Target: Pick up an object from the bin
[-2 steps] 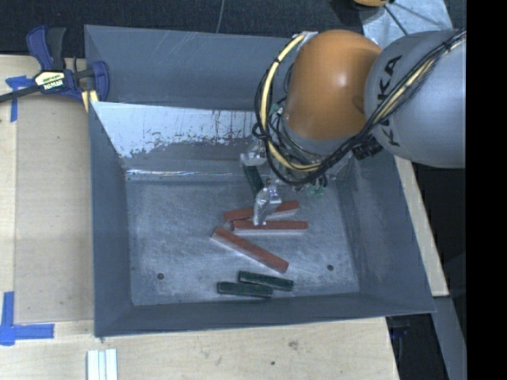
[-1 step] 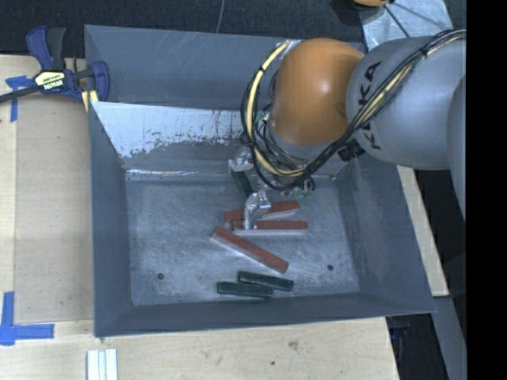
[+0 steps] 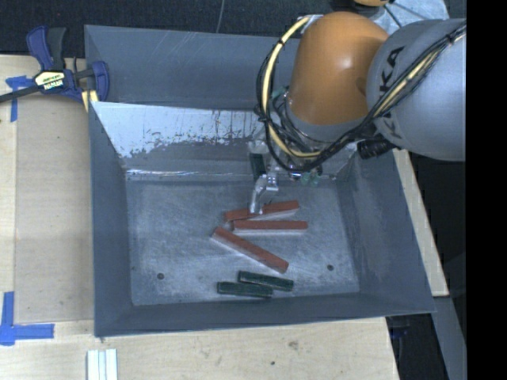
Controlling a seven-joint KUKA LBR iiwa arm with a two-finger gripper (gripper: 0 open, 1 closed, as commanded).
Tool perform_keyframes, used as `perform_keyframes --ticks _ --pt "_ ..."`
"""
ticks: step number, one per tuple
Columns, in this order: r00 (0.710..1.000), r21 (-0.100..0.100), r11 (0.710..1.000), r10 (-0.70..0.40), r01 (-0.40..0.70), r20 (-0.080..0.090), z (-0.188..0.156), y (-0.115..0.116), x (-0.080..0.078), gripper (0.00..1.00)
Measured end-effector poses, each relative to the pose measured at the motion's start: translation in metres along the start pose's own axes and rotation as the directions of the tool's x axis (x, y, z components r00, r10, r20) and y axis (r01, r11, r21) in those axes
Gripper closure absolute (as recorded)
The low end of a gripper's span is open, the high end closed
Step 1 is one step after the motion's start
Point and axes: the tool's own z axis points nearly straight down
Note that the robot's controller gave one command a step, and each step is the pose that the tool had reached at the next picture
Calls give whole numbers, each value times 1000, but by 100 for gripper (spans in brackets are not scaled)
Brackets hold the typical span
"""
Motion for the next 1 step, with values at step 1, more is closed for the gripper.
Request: perform_keyframes --ticks 1 --pt "992 1 992 127 -127 -1 -61 11 20 100"
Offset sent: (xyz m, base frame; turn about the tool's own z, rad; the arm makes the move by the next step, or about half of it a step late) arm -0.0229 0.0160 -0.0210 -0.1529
